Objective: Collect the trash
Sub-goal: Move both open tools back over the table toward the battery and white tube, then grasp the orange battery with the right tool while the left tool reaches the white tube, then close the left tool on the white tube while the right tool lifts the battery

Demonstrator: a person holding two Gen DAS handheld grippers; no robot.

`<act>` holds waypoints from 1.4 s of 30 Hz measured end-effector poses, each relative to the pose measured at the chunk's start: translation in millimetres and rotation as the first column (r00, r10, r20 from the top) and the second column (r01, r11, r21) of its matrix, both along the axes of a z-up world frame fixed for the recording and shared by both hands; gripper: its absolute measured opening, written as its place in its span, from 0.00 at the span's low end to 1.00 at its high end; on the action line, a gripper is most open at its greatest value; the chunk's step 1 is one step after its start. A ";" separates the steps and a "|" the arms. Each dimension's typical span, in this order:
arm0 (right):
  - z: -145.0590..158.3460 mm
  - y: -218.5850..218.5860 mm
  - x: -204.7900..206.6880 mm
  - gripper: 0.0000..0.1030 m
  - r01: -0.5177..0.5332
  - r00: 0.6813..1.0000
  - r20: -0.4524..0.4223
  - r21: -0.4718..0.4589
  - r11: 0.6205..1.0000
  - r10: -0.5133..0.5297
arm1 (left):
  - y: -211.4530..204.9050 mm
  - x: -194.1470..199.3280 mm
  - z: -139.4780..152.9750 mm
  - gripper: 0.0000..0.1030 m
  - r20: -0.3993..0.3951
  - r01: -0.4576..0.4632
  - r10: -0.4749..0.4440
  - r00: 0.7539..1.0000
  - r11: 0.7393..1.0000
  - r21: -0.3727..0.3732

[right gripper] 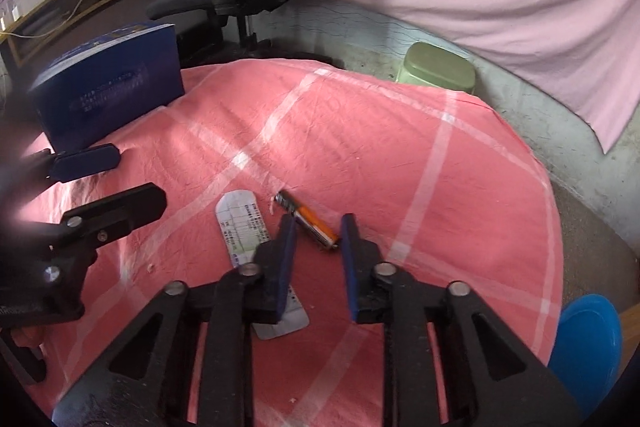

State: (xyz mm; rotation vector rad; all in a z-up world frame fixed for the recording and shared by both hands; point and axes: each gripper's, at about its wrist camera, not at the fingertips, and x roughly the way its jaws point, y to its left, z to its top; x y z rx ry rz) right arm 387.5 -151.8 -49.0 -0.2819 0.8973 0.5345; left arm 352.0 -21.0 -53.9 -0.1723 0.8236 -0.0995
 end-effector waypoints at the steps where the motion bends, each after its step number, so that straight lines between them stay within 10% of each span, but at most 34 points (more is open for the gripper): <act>1: 0.1 -1.0 -0.1 0.27 0.003 1.000 0.000 0.000 1.000 -0.003 | -0.9 -0.2 0.2 0.70 0.000 0.000 0.000 1.000 1.000 -0.001; 18: 8.8 -69.6 -45.5 0.25 0.304 0.953 -0.034 0.066 0.950 -0.302 | -34.0 16.0 1.7 0.58 -0.040 0.149 -0.154 0.987 0.982 -0.117; 26: 12.3 -86.2 -73.2 0.25 0.418 0.908 -0.049 0.148 0.897 -0.415 | -77.3 29.5 -4.4 0.57 -0.076 0.146 -0.141 0.987 0.987 0.060; 42: 9.5 -91.9 -74.9 0.25 0.419 0.908 -0.073 0.207 0.884 -0.413 | -78.1 17.2 -9.5 0.07 -0.052 0.218 -0.219 0.974 0.976 -0.025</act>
